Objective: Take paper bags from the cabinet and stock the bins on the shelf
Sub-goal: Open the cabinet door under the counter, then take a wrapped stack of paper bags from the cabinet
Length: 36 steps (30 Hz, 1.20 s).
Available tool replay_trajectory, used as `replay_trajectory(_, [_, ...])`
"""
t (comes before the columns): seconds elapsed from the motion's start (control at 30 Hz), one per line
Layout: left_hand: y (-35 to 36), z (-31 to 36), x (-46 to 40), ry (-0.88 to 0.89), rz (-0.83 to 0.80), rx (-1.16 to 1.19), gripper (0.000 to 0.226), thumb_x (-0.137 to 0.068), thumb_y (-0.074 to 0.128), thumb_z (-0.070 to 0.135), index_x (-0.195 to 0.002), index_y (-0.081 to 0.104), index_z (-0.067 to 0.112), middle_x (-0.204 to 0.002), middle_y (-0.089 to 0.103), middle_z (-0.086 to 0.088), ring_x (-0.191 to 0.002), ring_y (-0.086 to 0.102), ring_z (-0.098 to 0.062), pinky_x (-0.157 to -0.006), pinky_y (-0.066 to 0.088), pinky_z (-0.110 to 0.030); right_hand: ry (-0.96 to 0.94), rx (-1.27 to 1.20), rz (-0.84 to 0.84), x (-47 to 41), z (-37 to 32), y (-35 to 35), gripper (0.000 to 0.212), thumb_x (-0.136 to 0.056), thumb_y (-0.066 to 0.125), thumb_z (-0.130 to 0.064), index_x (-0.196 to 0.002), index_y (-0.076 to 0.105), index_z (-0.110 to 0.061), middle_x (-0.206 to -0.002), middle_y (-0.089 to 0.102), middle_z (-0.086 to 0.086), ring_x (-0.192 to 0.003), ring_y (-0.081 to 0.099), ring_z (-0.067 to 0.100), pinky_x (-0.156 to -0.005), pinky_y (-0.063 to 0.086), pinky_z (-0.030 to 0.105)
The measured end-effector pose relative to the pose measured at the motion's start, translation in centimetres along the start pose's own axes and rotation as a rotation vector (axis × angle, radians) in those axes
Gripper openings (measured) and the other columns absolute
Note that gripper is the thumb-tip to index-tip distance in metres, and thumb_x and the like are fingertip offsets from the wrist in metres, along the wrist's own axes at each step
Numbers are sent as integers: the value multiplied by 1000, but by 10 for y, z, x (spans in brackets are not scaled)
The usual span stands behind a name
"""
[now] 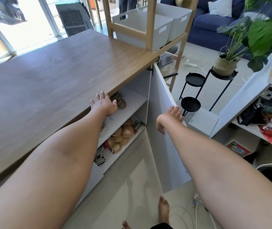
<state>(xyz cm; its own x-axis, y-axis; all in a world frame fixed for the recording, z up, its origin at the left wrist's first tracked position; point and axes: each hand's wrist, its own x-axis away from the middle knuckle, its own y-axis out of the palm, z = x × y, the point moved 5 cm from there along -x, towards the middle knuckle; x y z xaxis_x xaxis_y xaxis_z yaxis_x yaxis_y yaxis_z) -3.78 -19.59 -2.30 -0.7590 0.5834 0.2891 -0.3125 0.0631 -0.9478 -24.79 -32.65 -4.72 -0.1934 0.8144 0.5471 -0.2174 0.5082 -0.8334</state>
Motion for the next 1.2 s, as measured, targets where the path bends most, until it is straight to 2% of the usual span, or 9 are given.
replay_trajectory(0.17, [1,20,-19,-71,35,-8,68,-99,21,44,-152,0,7,-161,-7,-8,-148,-6,-26,-118,-1,-45,-37,-12,26,-48,29,-24,118,-79,70,-9,-148,-25,-3,-157,-29,12,-148,-15,31,-118,9,52])
replay_trajectory(0.3, [3,41,-37,-148,62,6,69,-99,20,44,-152,-2,7,-160,-8,-9,-148,-6,-26,-118,-1,-46,-87,-11,43,-85,48,-43,116,-79,69,-10,-148,-24,-3,-157,-30,13,-148,-17,30,-117,6,53])
replay_trajectory(0.6, [8,86,-63,-314,96,18,75,-98,23,47,-151,-7,4,-160,-11,-12,-147,-11,-29,-117,-5,-50,-112,26,124,-163,81,-80,109,-83,65,-20,-149,-19,0,-159,-20,17,-148,-13,35,-118,-1,54])
replay_trajectory(0.8, [17,92,-65,-366,149,-21,76,-97,22,47,-150,-9,3,-159,-15,-14,-146,-14,-29,-117,-5,-50,-136,24,187,-197,96,-100,106,-82,65,-21,-151,-13,-1,-161,-9,14,-149,-6,33,-119,4,52])
replay_trajectory(0.87, [20,97,-63,-302,217,-108,75,-97,21,46,-150,-12,4,-158,-16,-13,-146,-15,-28,-116,-10,-48,-134,30,199,-203,99,-104,103,-83,63,-20,-151,-12,0,-161,-6,15,-149,-4,34,-118,7,52])
replay_trajectory(0.93, [28,109,-60,-119,298,-246,73,-97,19,46,-150,-13,7,-159,-16,-9,-146,-14,-24,-115,-13,-44,-136,17,207,-207,99,-110,99,-84,62,-18,-151,-9,1,-161,-5,16,-149,-4,34,-119,7,51])
replay_trajectory(1.03, [43,125,-61,59,294,-274,69,-97,21,44,-152,-4,12,-161,-6,-4,-148,-7,-19,-118,-9,-39,-284,15,291,-208,75,-117,92,-86,60,-17,-153,-2,-5,-162,-5,12,-150,-7,31,-120,3,49])
replay_trajectory(1.1, [49,126,-67,45,245,-205,67,-97,24,44,-153,1,15,-161,0,-3,-148,-3,-18,-119,-6,-39,-465,20,321,-203,44,-116,85,-89,57,-23,-154,3,-9,-163,-4,8,-150,-7,29,-121,2,47])
replay_trajectory(1.2, [54,117,-77,-25,178,-127,66,-97,25,44,-153,3,17,-161,1,-2,-148,0,-19,-119,-3,-43,-676,15,257,-194,-4,-108,78,-92,52,-27,-155,8,-13,-163,0,5,-151,-3,27,-122,5,46])
